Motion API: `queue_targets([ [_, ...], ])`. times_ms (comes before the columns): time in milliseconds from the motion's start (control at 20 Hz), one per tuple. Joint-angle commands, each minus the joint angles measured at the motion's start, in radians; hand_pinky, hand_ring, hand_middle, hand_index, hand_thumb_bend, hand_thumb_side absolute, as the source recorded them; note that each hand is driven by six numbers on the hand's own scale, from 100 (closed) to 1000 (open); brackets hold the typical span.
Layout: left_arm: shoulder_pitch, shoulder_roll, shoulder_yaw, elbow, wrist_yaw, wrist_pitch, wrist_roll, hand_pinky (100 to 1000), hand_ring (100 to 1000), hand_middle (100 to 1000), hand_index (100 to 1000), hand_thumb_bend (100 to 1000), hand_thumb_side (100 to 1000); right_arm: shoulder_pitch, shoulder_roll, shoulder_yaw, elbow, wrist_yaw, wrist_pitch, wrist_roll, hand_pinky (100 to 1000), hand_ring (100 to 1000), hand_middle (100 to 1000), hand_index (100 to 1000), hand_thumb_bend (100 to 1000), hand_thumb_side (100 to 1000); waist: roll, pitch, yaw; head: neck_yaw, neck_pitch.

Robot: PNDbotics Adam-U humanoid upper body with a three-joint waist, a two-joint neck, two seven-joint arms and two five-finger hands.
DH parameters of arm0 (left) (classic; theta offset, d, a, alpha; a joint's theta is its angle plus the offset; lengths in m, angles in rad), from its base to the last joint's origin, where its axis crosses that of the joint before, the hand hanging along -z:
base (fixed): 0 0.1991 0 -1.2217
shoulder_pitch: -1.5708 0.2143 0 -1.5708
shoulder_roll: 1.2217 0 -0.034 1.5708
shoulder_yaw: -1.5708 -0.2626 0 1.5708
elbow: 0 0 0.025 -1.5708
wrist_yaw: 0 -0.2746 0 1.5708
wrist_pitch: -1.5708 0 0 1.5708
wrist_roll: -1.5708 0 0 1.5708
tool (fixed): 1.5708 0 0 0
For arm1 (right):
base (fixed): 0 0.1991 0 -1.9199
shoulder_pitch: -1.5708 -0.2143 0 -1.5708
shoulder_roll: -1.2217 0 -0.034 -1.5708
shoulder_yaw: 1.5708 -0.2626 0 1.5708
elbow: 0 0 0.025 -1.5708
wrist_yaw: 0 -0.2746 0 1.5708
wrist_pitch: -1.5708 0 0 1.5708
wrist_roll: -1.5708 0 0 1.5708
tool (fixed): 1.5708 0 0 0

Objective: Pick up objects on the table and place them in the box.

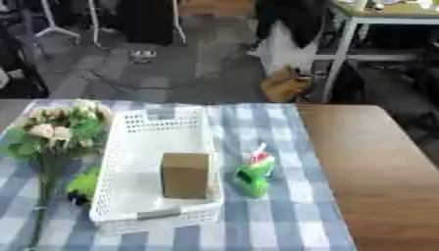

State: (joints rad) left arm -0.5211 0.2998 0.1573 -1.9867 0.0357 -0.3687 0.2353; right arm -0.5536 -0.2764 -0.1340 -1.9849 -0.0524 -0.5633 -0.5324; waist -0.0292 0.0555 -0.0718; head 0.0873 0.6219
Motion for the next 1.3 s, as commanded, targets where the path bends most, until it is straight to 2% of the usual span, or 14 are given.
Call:
queue_targets([
  [50,-0.012,0.017,0.001,-0.013,0.004,-0.001,-0.004,702,895,846,919,100,884,-0.014,-0.01,0.001,-0.015,0.0,-0.003,-0.001,782,769,751,782,100,960,0.007,-0.016,-0.001,0.003,-0.007],
  [500,-0.013,0.019,0.0,-0.013,0.005,0.0,-0.005,702,895,846,920,100,883,-0.016,-0.01,0.002,-0.015,-0.001,-0.002,0.0,782,768,748,782,100,949,0.007,-0.016,0.0,-0.003,-0.008],
  [650,-0.015,0.018,0.0,-0.013,0.006,0.0,-0.005,702,895,846,920,100,882,-0.019,-0.016,0.005,-0.015,-0.001,0.018,0.006,780,769,750,788,100,928,0.009,-0.016,0.006,-0.016,-0.001],
  [800,-0.015,0.019,-0.003,-0.013,0.005,0.003,-0.007,702,896,845,920,100,881,-0.027,-0.048,0.019,-0.015,0.012,0.095,0.05,806,810,791,819,100,983,0.006,-0.019,0.011,-0.003,0.01],
  [900,-0.014,0.021,-0.007,-0.013,0.006,0.005,-0.011,702,896,845,920,100,881,-0.033,-0.095,0.036,-0.015,0.038,0.176,0.114,810,817,798,824,100,990,0.0,-0.024,0.016,0.002,0.019],
  [1000,-0.014,0.022,-0.009,-0.013,0.007,0.006,-0.013,702,895,845,919,100,881,-0.035,-0.135,0.05,-0.014,0.06,0.23,0.165,810,825,811,836,100,1000,-0.006,-0.027,0.02,0.002,0.022],
  [1150,-0.016,0.023,-0.019,-0.013,0.012,0.009,-0.021,701,895,845,919,100,881,-0.034,-0.287,0.13,0.005,0.15,0.358,0.363,805,830,826,846,100,1000,-0.019,-0.033,0.036,-0.003,0.024],
  [1250,-0.016,0.023,-0.021,-0.013,0.015,0.01,-0.025,701,895,845,919,100,882,-0.042,-0.336,0.157,0.025,0.194,0.389,0.462,805,834,829,848,116,1000,-0.023,-0.034,0.04,-0.004,0.024],
  [1300,-0.015,0.024,-0.023,-0.013,0.016,0.011,-0.026,701,896,845,919,100,881,-0.045,-0.361,0.172,0.034,0.208,0.393,0.499,800,837,836,855,195,1000,-0.026,-0.036,0.041,-0.005,0.025],
])
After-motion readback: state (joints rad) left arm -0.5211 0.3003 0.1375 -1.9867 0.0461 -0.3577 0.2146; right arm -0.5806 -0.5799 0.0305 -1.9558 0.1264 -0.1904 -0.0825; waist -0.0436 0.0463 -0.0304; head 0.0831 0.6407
